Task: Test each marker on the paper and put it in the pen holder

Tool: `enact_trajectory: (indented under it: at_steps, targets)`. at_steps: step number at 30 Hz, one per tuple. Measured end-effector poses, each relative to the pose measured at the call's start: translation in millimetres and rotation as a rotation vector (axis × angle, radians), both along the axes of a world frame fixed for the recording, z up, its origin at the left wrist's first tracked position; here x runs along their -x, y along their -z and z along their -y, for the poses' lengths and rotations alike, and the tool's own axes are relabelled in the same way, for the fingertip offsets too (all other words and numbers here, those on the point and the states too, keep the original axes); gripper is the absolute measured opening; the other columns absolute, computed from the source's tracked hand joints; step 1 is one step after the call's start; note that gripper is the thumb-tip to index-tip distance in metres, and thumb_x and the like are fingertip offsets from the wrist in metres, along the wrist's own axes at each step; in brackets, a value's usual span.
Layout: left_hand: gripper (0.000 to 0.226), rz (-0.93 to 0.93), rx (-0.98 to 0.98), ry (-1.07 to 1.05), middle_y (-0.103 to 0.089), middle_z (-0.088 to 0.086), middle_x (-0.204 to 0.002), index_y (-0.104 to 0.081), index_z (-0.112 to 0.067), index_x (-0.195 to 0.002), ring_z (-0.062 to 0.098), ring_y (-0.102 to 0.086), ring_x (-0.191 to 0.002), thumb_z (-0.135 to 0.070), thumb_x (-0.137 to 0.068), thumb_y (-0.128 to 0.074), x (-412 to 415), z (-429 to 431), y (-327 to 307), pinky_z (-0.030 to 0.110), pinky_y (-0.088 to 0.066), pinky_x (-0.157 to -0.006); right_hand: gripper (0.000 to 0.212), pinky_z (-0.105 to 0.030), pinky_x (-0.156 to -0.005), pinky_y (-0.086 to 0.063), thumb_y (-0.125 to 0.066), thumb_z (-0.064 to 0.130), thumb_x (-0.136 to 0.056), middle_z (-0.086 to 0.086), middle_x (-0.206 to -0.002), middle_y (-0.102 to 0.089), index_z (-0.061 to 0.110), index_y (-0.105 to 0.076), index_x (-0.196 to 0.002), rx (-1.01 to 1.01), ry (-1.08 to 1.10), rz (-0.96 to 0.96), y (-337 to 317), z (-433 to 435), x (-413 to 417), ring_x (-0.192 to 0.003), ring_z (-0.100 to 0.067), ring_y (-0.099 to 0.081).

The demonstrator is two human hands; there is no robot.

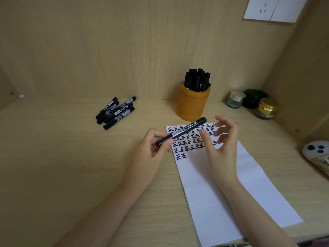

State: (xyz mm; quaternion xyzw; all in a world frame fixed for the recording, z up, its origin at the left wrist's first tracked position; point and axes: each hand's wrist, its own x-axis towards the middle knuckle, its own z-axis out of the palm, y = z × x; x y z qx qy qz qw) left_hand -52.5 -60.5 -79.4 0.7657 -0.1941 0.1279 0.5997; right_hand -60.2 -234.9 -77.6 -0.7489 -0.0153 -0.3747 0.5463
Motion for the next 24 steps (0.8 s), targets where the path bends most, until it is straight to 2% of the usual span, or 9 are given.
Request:
enact_trajectory:
  at_steps: [2, 4, 9, 11, 14, 16, 18, 22, 24]
  targets:
    - [0.006, 0.016, -0.001, 0.001, -0.068, -0.007, -0.076, -0.056, -0.026, -0.091, 0.028, -0.06, -0.066, -0.031, -0.088, -0.058, 0, 0, 0, 0.047, -0.046, -0.061, 0.033, -0.022, -0.091, -0.037, -0.065, 0.003, -0.089, 0.003, -0.114, -0.049, 0.022, -0.06, -0.115, 0.381, 0.015, 0.153, 5, 1, -2, -0.102, -0.012, -0.047]
    - [0.011, 0.037, 0.001, 0.021, -0.068, -0.006, -0.074, -0.056, -0.026, -0.091, 0.03, -0.061, -0.065, -0.036, -0.087, -0.058, 1, 2, 1, 0.052, -0.046, -0.062, 0.028, -0.028, -0.091, -0.036, -0.067, 0.005, -0.087, 0.003, -0.117, -0.051, 0.019, -0.066, -0.112, 0.645, -0.047, 0.224, 9, -3, -7, -0.102, -0.014, -0.046]
    - [0.01, 0.025, 0.029, 0.054, -0.067, -0.008, -0.069, -0.057, -0.024, -0.09, 0.02, -0.061, -0.064, -0.034, -0.089, -0.06, -1, 1, 3, 0.051, -0.047, -0.064, 0.013, -0.038, -0.072, -0.042, -0.065, 0.015, -0.091, -0.002, -0.092, -0.065, 0.011, -0.071, -0.102, 0.835, -0.113, 0.254, 7, -10, -11, -0.082, -0.022, -0.052]
    - [0.018, 0.043, 0.005, 0.053, -0.067, -0.009, -0.072, -0.057, -0.03, -0.095, 0.022, -0.058, -0.06, -0.045, -0.089, -0.048, -1, 0, 2, 0.049, -0.046, -0.06, 0.012, -0.034, -0.071, -0.044, -0.065, 0.013, -0.09, -0.002, -0.091, -0.064, 0.007, -0.068, -0.1, 0.779, -0.159, 0.203, 3, -9, -10, -0.08, -0.02, -0.054]
    - [0.028, 0.034, -0.059, 0.034, -0.067, -0.009, -0.077, -0.055, -0.036, -0.1, 0.03, -0.054, -0.056, -0.051, -0.089, -0.035, -2, -1, 3, 0.052, -0.045, -0.054, 0.014, -0.019, -0.067, -0.042, -0.064, 0.016, -0.091, 0.001, -0.088, -0.062, 0.011, -0.06, -0.104, 0.463, -0.147, 0.062, -16, -8, -13, -0.072, -0.008, -0.054]
    - [0.031, 0.035, -0.113, 0.016, -0.066, -0.009, -0.076, -0.058, -0.034, -0.098, 0.028, -0.053, -0.056, -0.05, -0.09, -0.033, -2, -1, 5, 0.051, -0.045, -0.055, 0.023, -0.014, -0.066, -0.042, -0.063, 0.012, -0.092, 0.003, -0.086, -0.059, 0.016, -0.051, -0.112, 0.275, -0.12, 0.051, -34, -4, -25, -0.072, -0.006, -0.055]
    - [0.029, 0.02, -0.146, 0.01, -0.065, -0.009, -0.073, -0.06, -0.03, -0.094, 0.027, -0.054, -0.056, -0.044, -0.094, -0.034, -2, -1, 6, 0.049, -0.046, -0.057, 0.038, -0.012, -0.071, -0.042, -0.06, 0.007, -0.092, 0.005, -0.089, -0.056, 0.019, -0.043, -0.124, 0.194, -0.084, 0.102, -51, 0, -43, -0.077, 0.0, -0.055]
    - [0.025, -0.017, -0.188, -0.015, -0.064, -0.011, -0.068, -0.061, -0.027, -0.089, 0.018, -0.054, -0.055, -0.03, -0.099, -0.038, -3, -2, 8, 0.042, -0.046, -0.058, 0.054, -0.019, -0.074, -0.049, -0.055, 0.005, -0.094, 0.004, -0.08, -0.053, 0.013, -0.032, -0.142, 0.186, -0.023, 0.167, -74, 8, -84, -0.075, -0.012, -0.059]
    - [0.024, -0.029, -0.197, -0.02, -0.063, -0.011, -0.065, -0.062, -0.025, -0.088, 0.008, -0.052, -0.054, -0.026, -0.098, -0.04, -3, -2, 8, 0.029, -0.044, -0.055, 0.05, -0.026, -0.077, -0.054, -0.053, 0.006, -0.095, 0.004, -0.082, -0.053, 0.015, -0.033, -0.14, 0.198, -0.001, 0.157, -83, 10, -100, -0.078, -0.017, -0.062]
